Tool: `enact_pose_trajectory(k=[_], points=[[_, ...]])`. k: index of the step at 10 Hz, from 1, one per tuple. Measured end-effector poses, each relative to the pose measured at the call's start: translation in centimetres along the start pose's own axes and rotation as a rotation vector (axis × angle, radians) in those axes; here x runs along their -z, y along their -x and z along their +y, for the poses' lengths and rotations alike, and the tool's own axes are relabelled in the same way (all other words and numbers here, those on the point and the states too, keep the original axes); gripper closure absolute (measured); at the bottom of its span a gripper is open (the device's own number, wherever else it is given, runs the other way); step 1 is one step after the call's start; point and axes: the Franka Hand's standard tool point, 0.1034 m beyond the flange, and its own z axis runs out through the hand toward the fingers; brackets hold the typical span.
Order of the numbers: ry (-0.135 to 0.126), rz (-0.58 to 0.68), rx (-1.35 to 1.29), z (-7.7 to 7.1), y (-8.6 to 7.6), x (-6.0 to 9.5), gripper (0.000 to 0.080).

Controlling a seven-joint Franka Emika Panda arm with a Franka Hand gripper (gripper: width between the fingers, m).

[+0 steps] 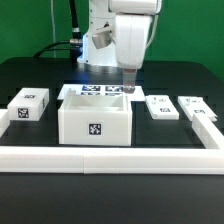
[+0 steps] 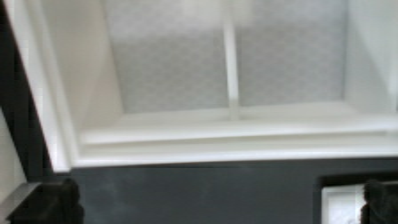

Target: Assemble cabinet

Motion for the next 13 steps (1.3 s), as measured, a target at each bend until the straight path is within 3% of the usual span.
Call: enact_pose_trajectory(k=[1, 5, 9, 13], points=[[0.009, 0.002, 0.013, -0.2, -0.1, -0.1, 0.0], [-0.004, -0.002, 0.008, -0.5, 0.2, -0.3, 0.0], [-0.042, -0.013, 0.01, -3.3, 1.8, -0.5, 0.0], [-0.046, -0.014, 0.005, -3.5, 2.0, -0.7, 0.0]])
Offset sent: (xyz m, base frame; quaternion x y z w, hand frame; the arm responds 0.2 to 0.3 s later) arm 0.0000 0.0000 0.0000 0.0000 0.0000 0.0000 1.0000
